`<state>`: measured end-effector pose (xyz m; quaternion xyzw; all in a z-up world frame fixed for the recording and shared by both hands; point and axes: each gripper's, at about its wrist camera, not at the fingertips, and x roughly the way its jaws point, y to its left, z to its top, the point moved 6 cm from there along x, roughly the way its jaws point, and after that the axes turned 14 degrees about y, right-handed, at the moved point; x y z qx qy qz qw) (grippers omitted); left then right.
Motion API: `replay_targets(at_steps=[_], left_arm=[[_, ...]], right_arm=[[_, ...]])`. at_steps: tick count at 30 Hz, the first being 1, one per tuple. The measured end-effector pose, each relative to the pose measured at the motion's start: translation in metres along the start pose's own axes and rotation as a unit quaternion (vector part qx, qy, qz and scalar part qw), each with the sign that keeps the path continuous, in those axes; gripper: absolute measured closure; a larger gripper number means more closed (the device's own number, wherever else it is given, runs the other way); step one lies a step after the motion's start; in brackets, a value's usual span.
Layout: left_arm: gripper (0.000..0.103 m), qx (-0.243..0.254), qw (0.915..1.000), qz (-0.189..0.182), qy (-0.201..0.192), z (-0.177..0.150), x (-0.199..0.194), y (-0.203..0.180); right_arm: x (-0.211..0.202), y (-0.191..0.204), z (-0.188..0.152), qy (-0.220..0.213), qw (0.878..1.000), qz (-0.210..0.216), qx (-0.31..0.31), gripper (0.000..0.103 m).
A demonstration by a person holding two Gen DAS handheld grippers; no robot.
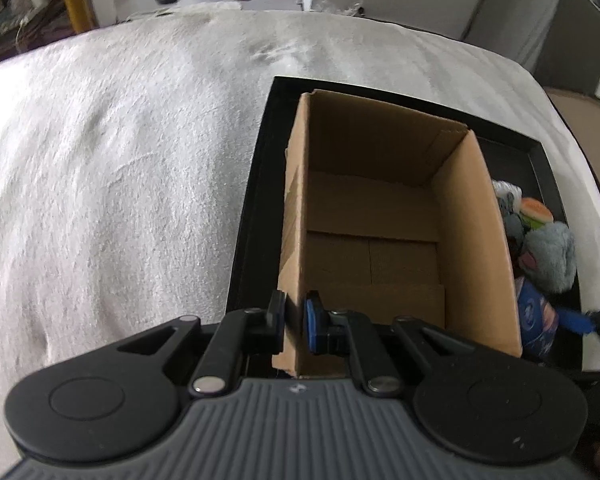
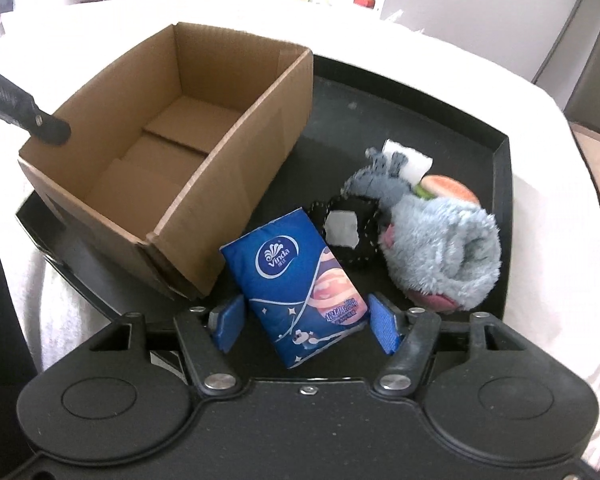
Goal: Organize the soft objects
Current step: 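Close the right gripper on the blue tissue pack and lift it, then carry the tissue pack over the box and open the right gripper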
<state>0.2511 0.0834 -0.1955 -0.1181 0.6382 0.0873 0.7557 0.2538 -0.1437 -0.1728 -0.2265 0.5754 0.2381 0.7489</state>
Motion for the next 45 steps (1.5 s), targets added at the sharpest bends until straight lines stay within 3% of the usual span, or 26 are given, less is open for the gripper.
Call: replay_targets(at_steps=[6, 13, 22, 31, 38, 45], left_arm=[[0.096, -0.004, 0.9999, -0.009, 0.012, -0.003, 0.0, 0.007], [0.096, -0.01, 0.9997, 0.012, 0.021, 0.001, 0.003, 0.01], [0.096, -0.011, 0.9997, -0.02, 0.012, 0.003, 0.003, 0.014], [0.095, 0.008, 0.9997, -0.023, -0.01, 0.002, 0.001, 0.012], [0.095, 0.001, 0.9992, -0.04, -0.01, 0.003, 0.004, 0.017], [0.094, -0.009, 0.998, -0.063, -0.006, 0.005, 0.005, 0.021]], right_arm=[[-0.022, -0.005, 0.01, -0.02, 1.0, -0.005, 0.015, 0.04], [-0.041, -0.003, 0.033, -0.048, 0.999, -0.008, 0.015, 0.04], [-0.057, 0.009, 0.062, -0.072, 0.997, -0.01, 0.002, 0.04], [-0.054, 0.041, 0.089, -0.071, 0.996, -0.012, -0.045, 0.04], [-0.055, 0.061, 0.114, -0.083, 0.991, -0.043, -0.093, 0.039], [-0.065, 0.071, 0.137, -0.14, 0.982, -0.062, -0.112, 0.034]])
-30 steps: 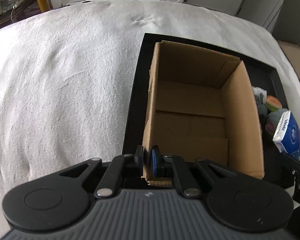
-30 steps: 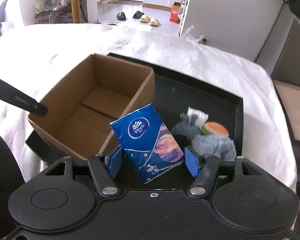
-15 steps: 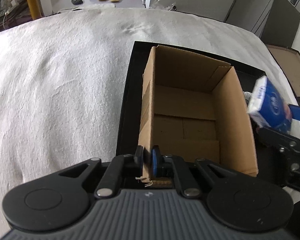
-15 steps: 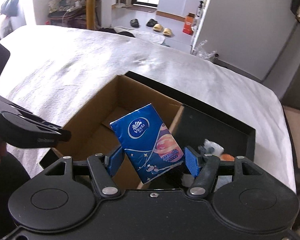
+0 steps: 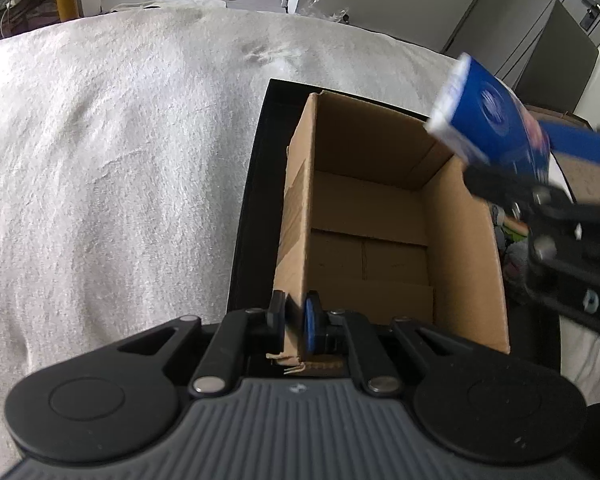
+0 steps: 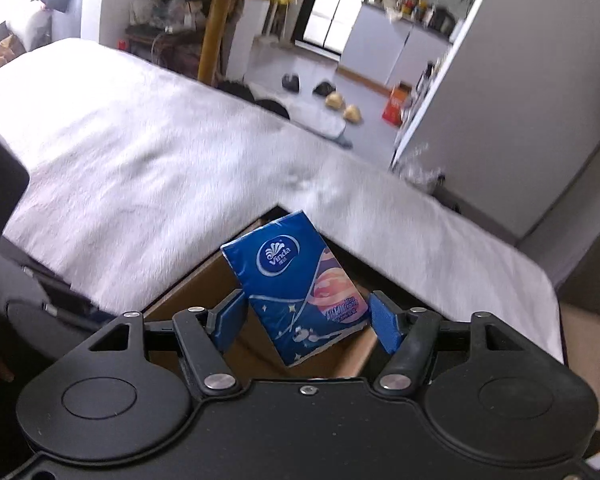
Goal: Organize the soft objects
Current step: 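Carry the tissue pack over the box and open the right gripper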
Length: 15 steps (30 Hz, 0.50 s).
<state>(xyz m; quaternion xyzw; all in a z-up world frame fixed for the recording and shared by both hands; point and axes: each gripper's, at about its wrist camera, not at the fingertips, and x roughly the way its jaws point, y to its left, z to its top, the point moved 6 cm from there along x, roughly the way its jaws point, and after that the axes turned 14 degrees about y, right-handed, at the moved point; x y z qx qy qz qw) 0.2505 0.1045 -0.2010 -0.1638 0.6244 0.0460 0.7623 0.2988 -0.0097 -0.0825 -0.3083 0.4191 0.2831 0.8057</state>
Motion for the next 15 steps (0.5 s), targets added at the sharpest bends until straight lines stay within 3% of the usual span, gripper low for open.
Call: replay_targets(at_steps=[4, 11, 13, 15], left_arm=[[0.094, 0.003, 1.0, -0.001, 0.0, -0.001, 0.0, -0.001], [0.092, 0.013, 0.9998, 0.017, -0.002, -0.002, -0.001, -0.007], [0.088, 0.021, 0.9994, 0.027, -0.005, -0.002, -0.002, -0.01], [0.077, 0.024, 0.9991, 0.034, -0.008, -0.003, -0.003, -0.011]], right_arm=[[0.0, 0.001, -0.001, -0.01, 1.0, -0.023, -0.013, 0.023], [-0.004, -0.011, -0.027, 0.01, 1.0, -0.011, 0.028, 0.019], [-0.006, -0.017, -0.036, 0.015, 0.999, -0.009, 0.047, 0.018], [-0.007, -0.023, -0.047, 0.02, 0.998, -0.006, 0.066, 0.018]])
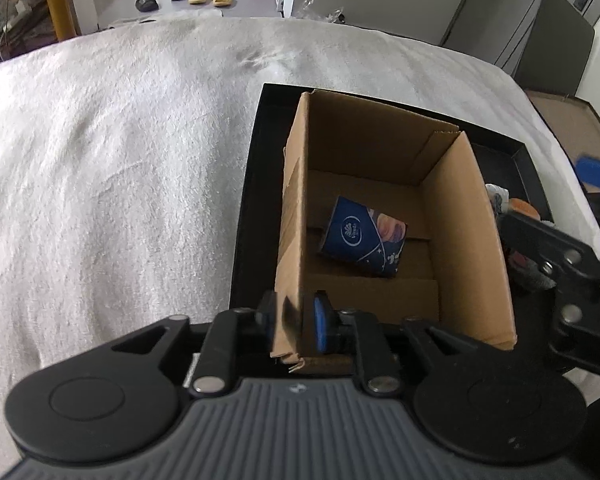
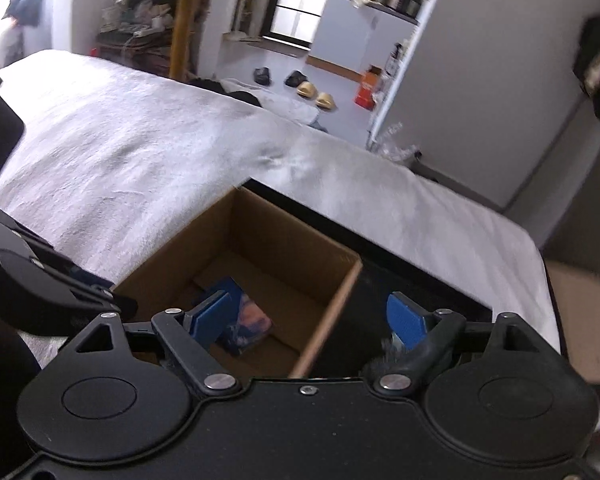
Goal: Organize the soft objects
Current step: 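Carry the tissue pack over the box and open the right gripper, then lower the right gripper onto the grey fluffy plush and close it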
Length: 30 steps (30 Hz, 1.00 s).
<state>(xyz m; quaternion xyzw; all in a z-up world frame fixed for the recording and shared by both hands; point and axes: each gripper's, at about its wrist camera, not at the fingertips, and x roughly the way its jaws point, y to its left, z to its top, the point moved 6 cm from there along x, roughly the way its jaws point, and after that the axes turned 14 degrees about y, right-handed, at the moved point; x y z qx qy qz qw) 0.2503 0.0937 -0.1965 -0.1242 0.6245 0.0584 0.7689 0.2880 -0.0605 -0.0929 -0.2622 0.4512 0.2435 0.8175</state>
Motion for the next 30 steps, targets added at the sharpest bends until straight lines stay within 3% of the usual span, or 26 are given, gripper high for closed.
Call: replay_targets(at_steps=[3, 4, 16, 19, 23, 30], left_arm=[[0.055, -0.006, 0.9998, 0.012, -0.015, -0.002, -0.007, 0.001], [0.053, -0.007, 0.9996, 0.017, -0.022, -0.002, -0.01, 0.001], [0.039, -0.005, 0.9965, 0.057, -0.062, -0.007, -0.029, -0.005], [0.037, -0.004, 0.9961, 0.059, -0.065, -0.008, -0.03, -0.007], [0.025, -0.005, 0.9965, 0.051, -0.065, -0.007, -0.029, -0.01], [0.018, -0.001, 0.9954, 0.075, -0.06, -0.005, -0.024, -0.015]], right_arm=[[0.002, -0.013, -0.014, 0.008, 1.0, 0.0, 0.03, 0.018], [0.002, -0.017, -0.019, 0.011, 0.999, 0.0, 0.038, 0.018], [0.012, -0.065, -0.076, 0.026, 0.992, -0.001, 0.119, 0.018], [0.019, -0.076, -0.088, 0.031, 0.991, -0.003, 0.131, 0.018], [0.027, -0.09, -0.101, 0.037, 0.988, -0.004, 0.151, 0.017], [0.047, -0.109, -0.114, 0.041, 0.983, 0.001, 0.177, 0.013]])
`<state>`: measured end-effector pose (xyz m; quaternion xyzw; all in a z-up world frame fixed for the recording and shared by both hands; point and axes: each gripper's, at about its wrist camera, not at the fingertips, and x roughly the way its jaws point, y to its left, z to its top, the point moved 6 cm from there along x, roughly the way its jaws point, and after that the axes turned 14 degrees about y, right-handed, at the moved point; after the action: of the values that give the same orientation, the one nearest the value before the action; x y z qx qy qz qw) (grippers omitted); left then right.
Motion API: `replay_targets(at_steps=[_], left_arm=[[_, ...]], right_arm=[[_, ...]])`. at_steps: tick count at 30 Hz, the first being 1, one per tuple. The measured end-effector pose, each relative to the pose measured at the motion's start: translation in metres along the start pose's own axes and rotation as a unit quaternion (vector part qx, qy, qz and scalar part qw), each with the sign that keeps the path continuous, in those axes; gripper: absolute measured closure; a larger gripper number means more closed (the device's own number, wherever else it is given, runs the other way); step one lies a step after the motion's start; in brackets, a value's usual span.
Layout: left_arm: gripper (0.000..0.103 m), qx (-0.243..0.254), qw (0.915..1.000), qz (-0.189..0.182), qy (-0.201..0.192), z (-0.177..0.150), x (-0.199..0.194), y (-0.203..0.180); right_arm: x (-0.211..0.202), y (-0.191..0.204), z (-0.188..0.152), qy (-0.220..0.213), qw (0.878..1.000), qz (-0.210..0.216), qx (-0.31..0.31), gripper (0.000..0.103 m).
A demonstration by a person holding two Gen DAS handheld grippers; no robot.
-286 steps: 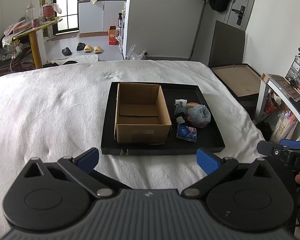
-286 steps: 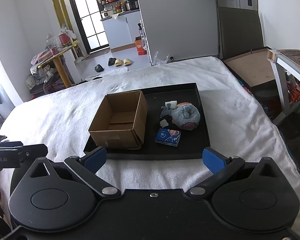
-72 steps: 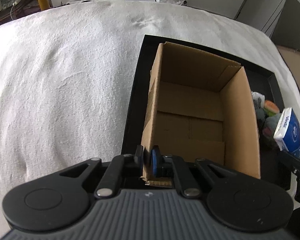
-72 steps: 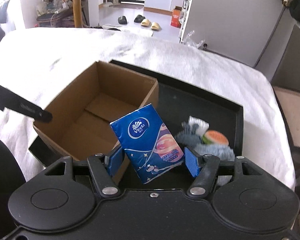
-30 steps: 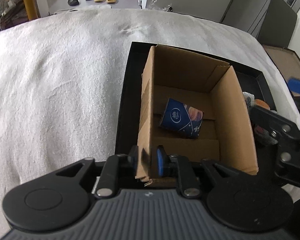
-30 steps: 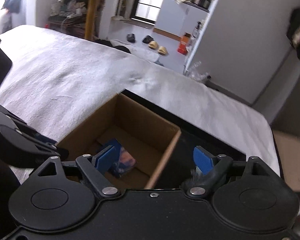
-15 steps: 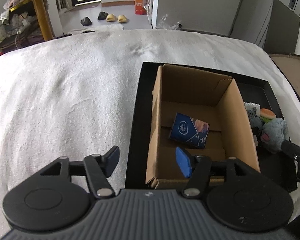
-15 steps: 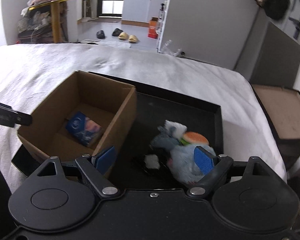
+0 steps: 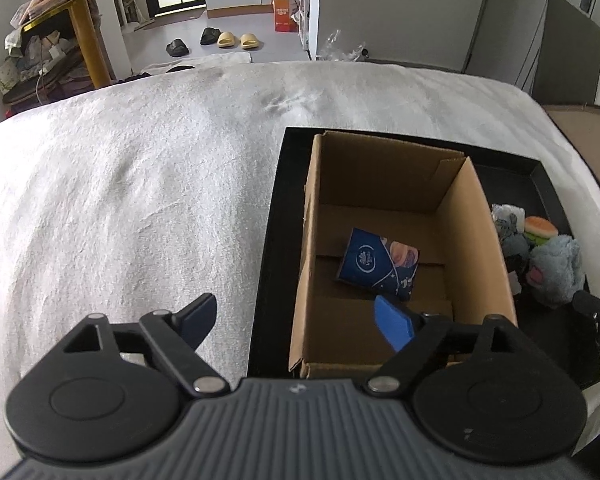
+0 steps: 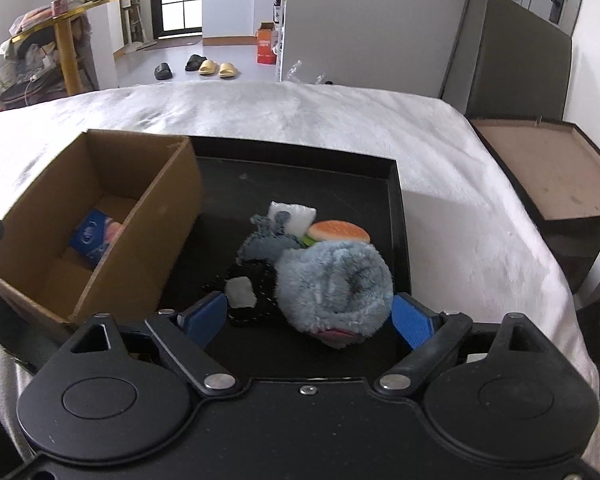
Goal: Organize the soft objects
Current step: 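Lower the right gripper onto the grey fluffy plush and close it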
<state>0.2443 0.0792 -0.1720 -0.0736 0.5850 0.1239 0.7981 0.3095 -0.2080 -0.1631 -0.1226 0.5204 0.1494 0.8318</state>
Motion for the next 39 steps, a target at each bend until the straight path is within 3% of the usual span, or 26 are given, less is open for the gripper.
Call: replay_targets(at_steps=[22, 24, 26, 29, 39], left_arm=[[0.017, 0.015, 0.9984, 0.044, 0.033, 0.009, 0.02, -0.015], [0.017, 0.016, 0.9982, 0.046, 0.036, 0.01, 0.022, -0.016], [0.017, 0.018, 0.9981, 0.047, 0.037, 0.01, 0.022, -0.016], [0.017, 0.017, 0.9981, 0.048, 0.034, 0.009, 0.021, -0.016], [0.017, 0.015, 0.9986, 0.043, 0.027, 0.006, 0.014, -0.014]], right_arm=[[0.075, -0.009, 0.027, 0.036, 0.999, -0.007, 0.0, 0.012], [0.079, -0.01, 0.025, 0.038, 0.999, -0.024, -0.007, 0.017], [0.079, -0.012, 0.024, 0.034, 0.998, -0.042, -0.015, 0.04], [0.072, -0.018, 0.025, 0.032, 0.999, -0.026, -0.01, 0.056], [0.038, -0.015, 0.023, 0.022, 1.0, 0.002, 0.001, 0.062]])
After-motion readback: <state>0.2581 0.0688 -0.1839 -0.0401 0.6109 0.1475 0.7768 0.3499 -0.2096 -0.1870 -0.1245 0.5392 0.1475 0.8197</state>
